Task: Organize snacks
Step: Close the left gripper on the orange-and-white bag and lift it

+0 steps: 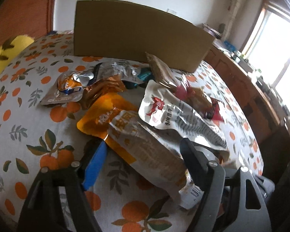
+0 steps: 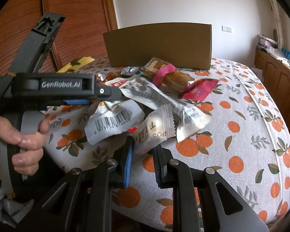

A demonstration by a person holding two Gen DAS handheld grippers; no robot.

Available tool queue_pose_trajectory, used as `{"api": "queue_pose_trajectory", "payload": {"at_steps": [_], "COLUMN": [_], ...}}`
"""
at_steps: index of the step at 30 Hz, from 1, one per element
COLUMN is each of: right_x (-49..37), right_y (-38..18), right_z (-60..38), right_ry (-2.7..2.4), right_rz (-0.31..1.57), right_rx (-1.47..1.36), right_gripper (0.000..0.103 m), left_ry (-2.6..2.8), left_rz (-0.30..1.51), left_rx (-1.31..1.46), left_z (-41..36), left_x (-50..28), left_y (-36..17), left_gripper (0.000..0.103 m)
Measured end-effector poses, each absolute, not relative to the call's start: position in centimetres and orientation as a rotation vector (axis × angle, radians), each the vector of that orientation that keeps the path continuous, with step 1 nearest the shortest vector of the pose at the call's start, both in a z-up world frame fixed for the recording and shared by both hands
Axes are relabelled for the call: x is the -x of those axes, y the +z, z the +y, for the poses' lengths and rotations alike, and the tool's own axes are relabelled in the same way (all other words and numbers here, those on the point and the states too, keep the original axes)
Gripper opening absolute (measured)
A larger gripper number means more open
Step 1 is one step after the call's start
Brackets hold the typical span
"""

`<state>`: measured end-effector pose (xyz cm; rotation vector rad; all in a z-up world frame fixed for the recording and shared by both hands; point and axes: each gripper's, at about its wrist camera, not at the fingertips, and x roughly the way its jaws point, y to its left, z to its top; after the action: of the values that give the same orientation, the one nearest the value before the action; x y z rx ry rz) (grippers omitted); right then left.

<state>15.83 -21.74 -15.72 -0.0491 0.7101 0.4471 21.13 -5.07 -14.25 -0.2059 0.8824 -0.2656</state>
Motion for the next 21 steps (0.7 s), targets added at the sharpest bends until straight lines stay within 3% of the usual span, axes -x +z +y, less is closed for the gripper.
{"api": "queue_pose_trajectory", "payload": {"at_steps": [10, 12, 21], "right_x": [-15.7, -15.8, -16.0], "right_y": [-15.7, -15.7, -15.5], "right_z": [-21.8, -21.8, -21.8], "right_ry": [0.445, 0.446, 0.441], "right_rz": [0.71, 0.71, 0.711], "right_rx": [0.048, 0.05, 0.052], "right_gripper": [0.017, 0.017, 0.017], "left_ry": [-0.263, -0.258, -0.279], "left_rz": [0.877, 0.871, 0.849], "left_rx": [0.228, 0.216, 0.204], "left_z": [-4.8, -4.7, -2.2], "left_x": [-22.6, -22.3, -20.6], "left_y": [-14.2, -14.2, -13.3], "left_gripper": [0.071, 0.057, 0.045]}}
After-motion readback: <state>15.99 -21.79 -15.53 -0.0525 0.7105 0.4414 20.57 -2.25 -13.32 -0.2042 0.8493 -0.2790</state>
